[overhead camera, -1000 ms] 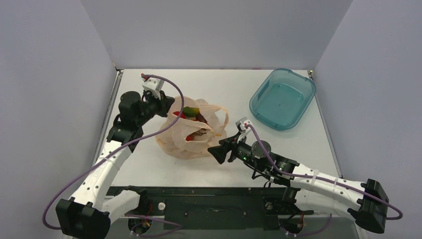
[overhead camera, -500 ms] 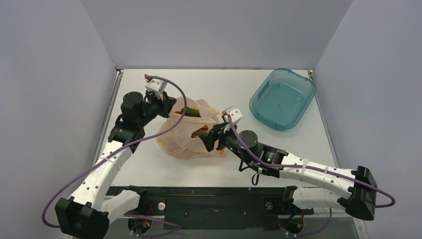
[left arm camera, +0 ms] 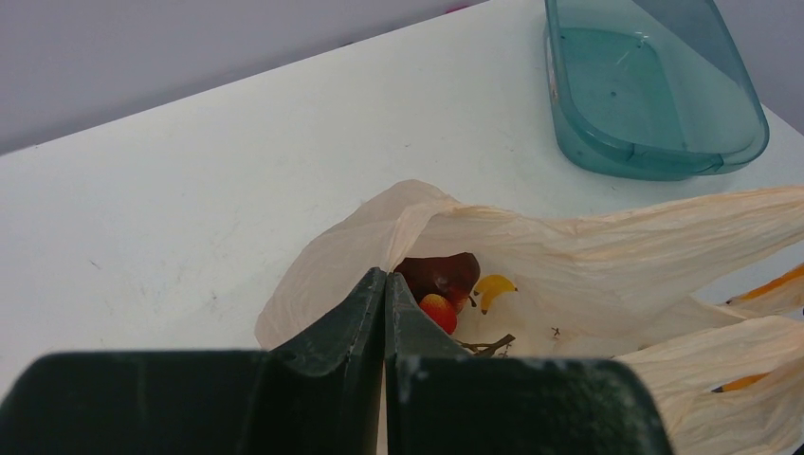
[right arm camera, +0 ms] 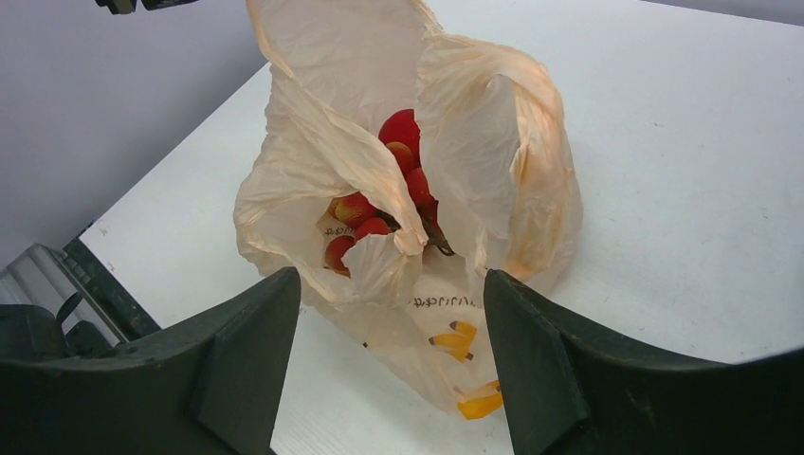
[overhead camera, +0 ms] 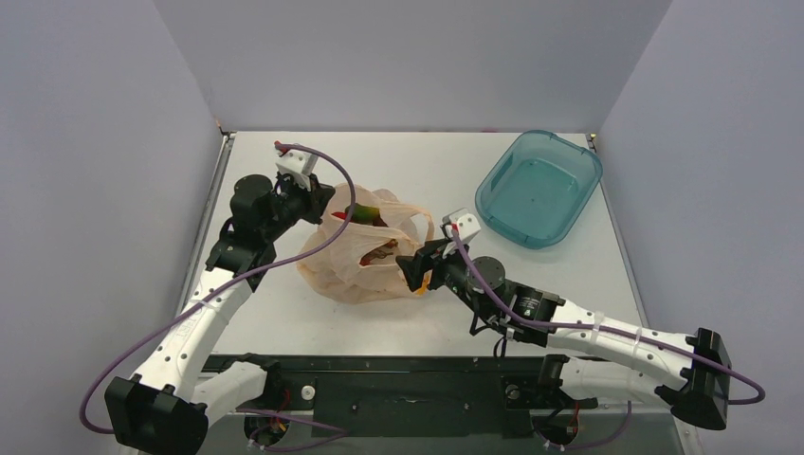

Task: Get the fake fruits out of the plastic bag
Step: Adjust the plastic bag at the center of the board.

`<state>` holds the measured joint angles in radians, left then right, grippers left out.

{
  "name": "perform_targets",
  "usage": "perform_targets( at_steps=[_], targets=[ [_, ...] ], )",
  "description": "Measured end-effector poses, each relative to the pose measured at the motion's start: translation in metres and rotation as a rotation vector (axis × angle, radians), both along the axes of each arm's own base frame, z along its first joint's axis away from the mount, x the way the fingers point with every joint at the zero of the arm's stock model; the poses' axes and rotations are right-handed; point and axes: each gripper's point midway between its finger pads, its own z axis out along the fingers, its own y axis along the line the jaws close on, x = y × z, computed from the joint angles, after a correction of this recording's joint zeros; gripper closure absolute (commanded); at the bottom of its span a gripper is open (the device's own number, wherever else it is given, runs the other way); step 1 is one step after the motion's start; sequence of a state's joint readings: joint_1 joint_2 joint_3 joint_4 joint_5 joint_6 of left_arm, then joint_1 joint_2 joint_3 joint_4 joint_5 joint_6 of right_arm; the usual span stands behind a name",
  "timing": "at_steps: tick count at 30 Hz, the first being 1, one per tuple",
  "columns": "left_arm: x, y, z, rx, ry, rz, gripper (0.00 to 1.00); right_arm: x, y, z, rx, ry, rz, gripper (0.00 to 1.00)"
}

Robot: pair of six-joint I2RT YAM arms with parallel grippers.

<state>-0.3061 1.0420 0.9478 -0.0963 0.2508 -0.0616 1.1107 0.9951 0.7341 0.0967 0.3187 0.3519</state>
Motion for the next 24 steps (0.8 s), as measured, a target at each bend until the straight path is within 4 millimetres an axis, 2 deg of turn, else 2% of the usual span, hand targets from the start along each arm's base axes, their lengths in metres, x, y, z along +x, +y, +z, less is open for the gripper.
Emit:
perform_targets(
  at_steps=[4, 7, 9, 10, 11, 12, 13, 15, 18, 22, 24],
  targets=[
    [0.0, 0.0, 0.0, 0.0, 0.0, 0.0, 1.0, 0.006, 0.0, -0.001, 0.004, 0.004, -0.01, 0.37],
    [-0.001, -0.002, 0.0, 0.0, 0.0, -0.004, 1.0, 0.014, 0.006, -0.01, -0.014, 0.017, -0.007, 0.5],
    [-0.002, -0.004, 0.0, 0.001, 0.0, -0.009, 1.0, 0.018, 0.016, -0.015, -0.036, 0.031, 0.012, 0.64],
    [-0.002, -0.005, 0.0, 0.002, -0.001, -0.01, 1.0, 0.019, 0.025, -0.015, -0.045, 0.036, 0.03, 0.76],
    [-0.002, -0.006, 0.0, 0.002, 0.0, -0.011, 1.0, 0.018, 0.033, -0.014, -0.048, 0.036, 0.05, 0.82],
    [-0.003, -0.007, -0.001, 0.002, 0.001, -0.014, 1.0, 0.016, 0.043, -0.012, -0.053, 0.035, 0.073, 0.93],
    [-0.003, -0.008, -0.001, 0.001, 0.004, -0.014, 1.0, 0.012, 0.054, -0.009, -0.056, 0.03, 0.101, 0.98],
    [-0.002, -0.01, -0.005, -0.002, 0.018, -0.016, 1.0, 0.0, 0.076, -0.004, -0.057, 0.019, 0.166, 1.0],
    [0.002, -0.014, -0.015, -0.014, 0.06, -0.029, 1.0, -0.028, 0.108, -0.006, -0.065, 0.005, 0.287, 1.0],
    [0.006, -0.015, -0.029, -0.053, 0.129, -0.054, 1.0, -0.081, 0.163, -0.03, -0.162, -0.024, 0.474, 1.0],
    [0.006, -0.016, -0.033, -0.084, 0.164, -0.073, 1.0, -0.1, 0.184, -0.051, -0.215, -0.031, 0.542, 1.0]
  ],
)
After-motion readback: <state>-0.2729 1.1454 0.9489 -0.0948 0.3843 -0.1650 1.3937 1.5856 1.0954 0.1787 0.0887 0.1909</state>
